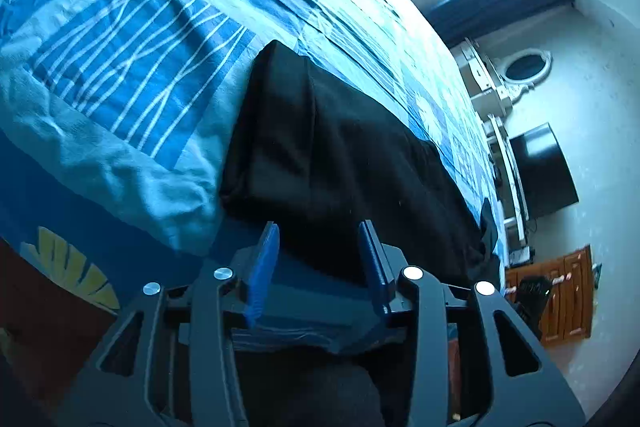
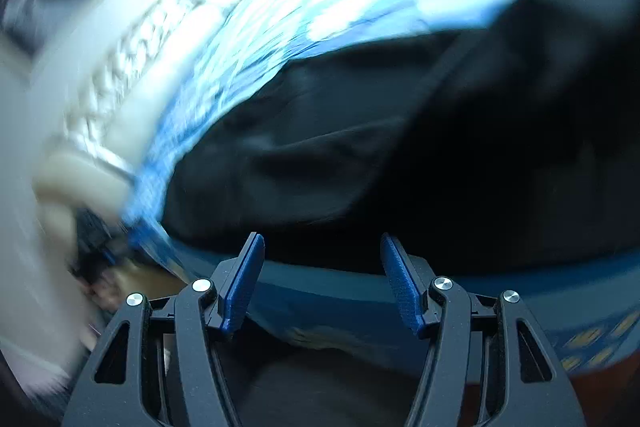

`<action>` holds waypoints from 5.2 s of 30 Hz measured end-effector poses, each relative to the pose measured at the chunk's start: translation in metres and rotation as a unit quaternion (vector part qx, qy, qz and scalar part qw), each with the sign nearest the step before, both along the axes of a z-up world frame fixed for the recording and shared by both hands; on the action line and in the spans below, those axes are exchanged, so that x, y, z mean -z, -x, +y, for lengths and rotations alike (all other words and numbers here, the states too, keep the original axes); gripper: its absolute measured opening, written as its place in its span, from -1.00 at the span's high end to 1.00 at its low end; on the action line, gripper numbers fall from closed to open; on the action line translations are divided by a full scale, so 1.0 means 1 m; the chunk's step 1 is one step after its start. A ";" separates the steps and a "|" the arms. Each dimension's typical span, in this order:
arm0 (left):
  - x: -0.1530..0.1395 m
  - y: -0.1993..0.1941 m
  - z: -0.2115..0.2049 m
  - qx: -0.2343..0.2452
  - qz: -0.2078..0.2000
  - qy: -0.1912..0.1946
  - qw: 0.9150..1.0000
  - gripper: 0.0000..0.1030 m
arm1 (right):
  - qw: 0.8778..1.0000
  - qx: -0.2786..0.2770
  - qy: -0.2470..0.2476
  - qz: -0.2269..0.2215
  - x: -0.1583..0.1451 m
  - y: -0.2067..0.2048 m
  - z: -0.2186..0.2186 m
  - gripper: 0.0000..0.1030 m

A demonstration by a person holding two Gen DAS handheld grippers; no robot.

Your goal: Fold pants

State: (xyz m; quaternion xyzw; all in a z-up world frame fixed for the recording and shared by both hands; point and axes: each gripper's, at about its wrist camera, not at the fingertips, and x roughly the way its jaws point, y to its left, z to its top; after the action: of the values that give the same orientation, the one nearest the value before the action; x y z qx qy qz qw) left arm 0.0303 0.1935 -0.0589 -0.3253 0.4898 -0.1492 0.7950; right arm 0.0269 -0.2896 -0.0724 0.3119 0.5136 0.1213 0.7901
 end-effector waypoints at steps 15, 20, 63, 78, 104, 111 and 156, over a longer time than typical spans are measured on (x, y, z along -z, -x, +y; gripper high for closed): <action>0.026 -0.014 0.003 -0.058 0.048 -0.022 0.997 0.76 | 0.993 0.084 -0.081 0.020 0.021 -0.013 0.004 -0.08; 0.020 -0.008 0.004 -0.064 0.042 -0.047 0.996 0.83 | 0.995 0.073 -0.060 0.021 0.018 -0.015 0.014 0.71; 0.005 -0.047 -0.088 -0.075 -0.038 -0.217 0.973 -0.60 | 0.868 0.495 -0.028 -0.015 0.001 0.124 -0.372 0.75; 0.008 -0.042 -0.105 -0.037 -0.053 -0.255 0.965 -0.79 | 0.854 0.513 0.092 0.004 -0.032 0.135 -0.373 0.51; 0.016 -0.045 -0.110 -0.021 -0.057 -0.269 0.961 -0.95 | 0.892 0.274 0.338 0.120 0.008 -0.241 -0.261 -0.10; 0.017 -0.044 -0.112 -0.021 -0.057 -0.275 0.959 -0.95 | 0.915 0.293 0.272 0.051 -0.027 -0.194 -0.278 0.82; 0.017 -0.038 -0.115 -0.010 -0.055 -0.285 0.957 -0.95 | 0.863 0.502 0.037 -0.040 -0.010 0.149 -0.368 0.64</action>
State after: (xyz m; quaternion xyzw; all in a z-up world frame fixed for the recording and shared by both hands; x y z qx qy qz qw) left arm 0.0682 0.0785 -0.0762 -0.0819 0.4639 -0.0133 0.8820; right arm -0.1223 -0.6571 -0.0624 0.4929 0.2598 -0.2986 0.7749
